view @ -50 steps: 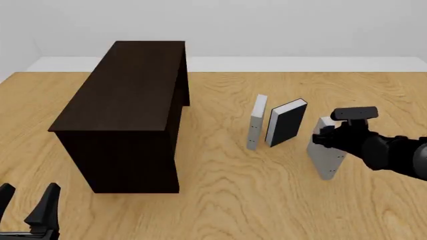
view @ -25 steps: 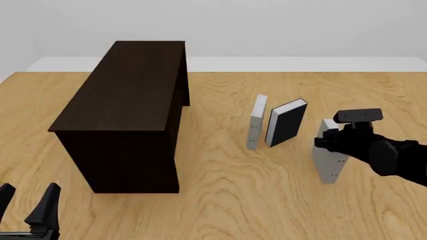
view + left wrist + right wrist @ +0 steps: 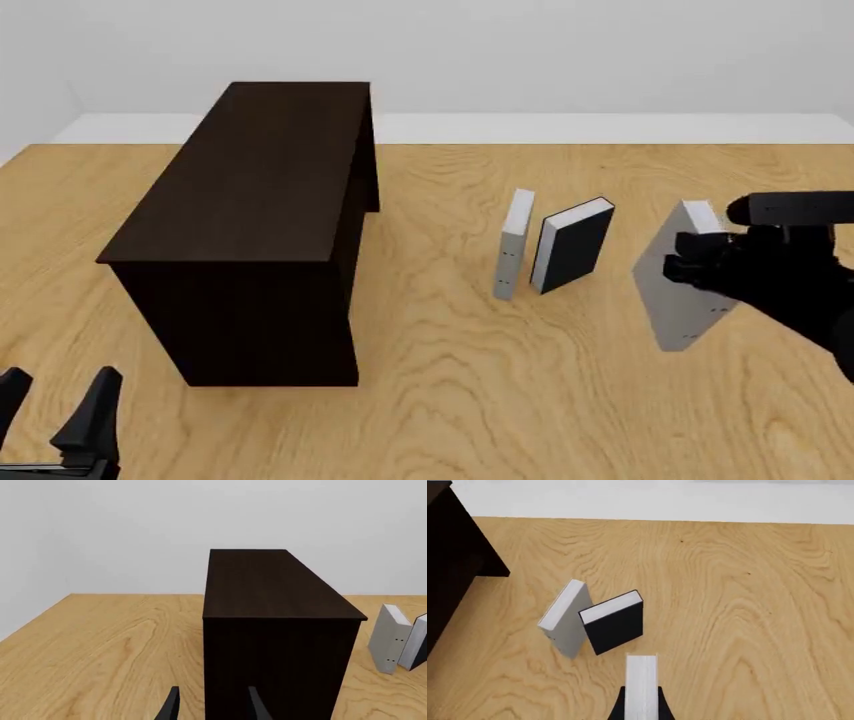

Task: Pick up the book on the right and place it under the cabinet shelf.

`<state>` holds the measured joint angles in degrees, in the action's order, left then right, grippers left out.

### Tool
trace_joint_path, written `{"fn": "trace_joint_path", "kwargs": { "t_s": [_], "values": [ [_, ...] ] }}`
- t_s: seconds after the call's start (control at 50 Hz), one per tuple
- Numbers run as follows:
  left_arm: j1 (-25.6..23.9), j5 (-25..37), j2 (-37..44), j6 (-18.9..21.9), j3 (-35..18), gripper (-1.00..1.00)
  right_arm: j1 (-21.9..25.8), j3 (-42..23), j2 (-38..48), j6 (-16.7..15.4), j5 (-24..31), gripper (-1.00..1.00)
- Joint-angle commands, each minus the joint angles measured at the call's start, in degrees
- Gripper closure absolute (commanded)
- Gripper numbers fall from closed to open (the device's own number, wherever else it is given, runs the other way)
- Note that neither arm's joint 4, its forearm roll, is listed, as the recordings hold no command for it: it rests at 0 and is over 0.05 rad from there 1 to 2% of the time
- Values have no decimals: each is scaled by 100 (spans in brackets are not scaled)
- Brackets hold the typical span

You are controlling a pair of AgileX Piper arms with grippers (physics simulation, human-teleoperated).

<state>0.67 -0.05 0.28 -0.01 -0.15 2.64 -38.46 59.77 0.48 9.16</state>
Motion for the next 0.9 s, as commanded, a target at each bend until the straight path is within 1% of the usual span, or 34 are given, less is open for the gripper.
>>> {"fn": "trace_joint_path", "kwargs": {
  "t_s": [0.02,0.08,0.1,0.12,0.18,0.22,0.28,0.36,0.46,0.48,0.5,0.62,0.68,0.7,0.74,0.8,0.88,0.9],
  "values": [
    [1,-3,0,0,-1,-100,458,6,-1294,763,514,100],
    [2,-1,0,-1,-2,-100,484,-33,-1467,785,577,100],
    [2,-5,-4,0,-2,-100,574,-25,-1517,877,598,100],
    [2,-5,-4,0,-2,-100,665,-18,-1612,1036,608,100],
    [2,-14,-9,1,-4,-100,735,-45,-1696,1100,660,100],
    [2,-19,-11,1,-3,-100,842,-75,-1802,1215,720,100],
    [2,-19,-10,1,-3,-100,905,-134,-1892,1243,791,100],
    [2,-13,-9,0,-4,-100,1042,-222,-2011,1383,864,100],
    [1,-27,-15,0,0,-100,1165,-260,-2042,1456,847,100],
    [2,-51,-20,2,4,-100,1212,-264,-2048,1504,828,100],
    [1,-53,-21,3,2,-100,1234,-277,-2024,1472,814,100],
    [2,-10,1,-2,1,-100,1436,-270,-2004,1673,652,100],
    [2,-4,-1,-2,2,-100,1484,-245,-1936,1671,532,100],
    [3,-1,4,-2,0,-100,1558,-213,-1907,1747,444,100],
    [3,4,3,-1,-3,-100,1623,-210,-1823,1778,332,100],
    [3,-2,6,-2,2,-100,1824,-179,-1694,1908,130,100],
    [3,-5,10,-2,4,-100,1953,-147,-1551,1936,-55,100],
    [3,-4,12,-2,2,-100,2031,-123,-1500,2007,-148,100]
  ]
}}
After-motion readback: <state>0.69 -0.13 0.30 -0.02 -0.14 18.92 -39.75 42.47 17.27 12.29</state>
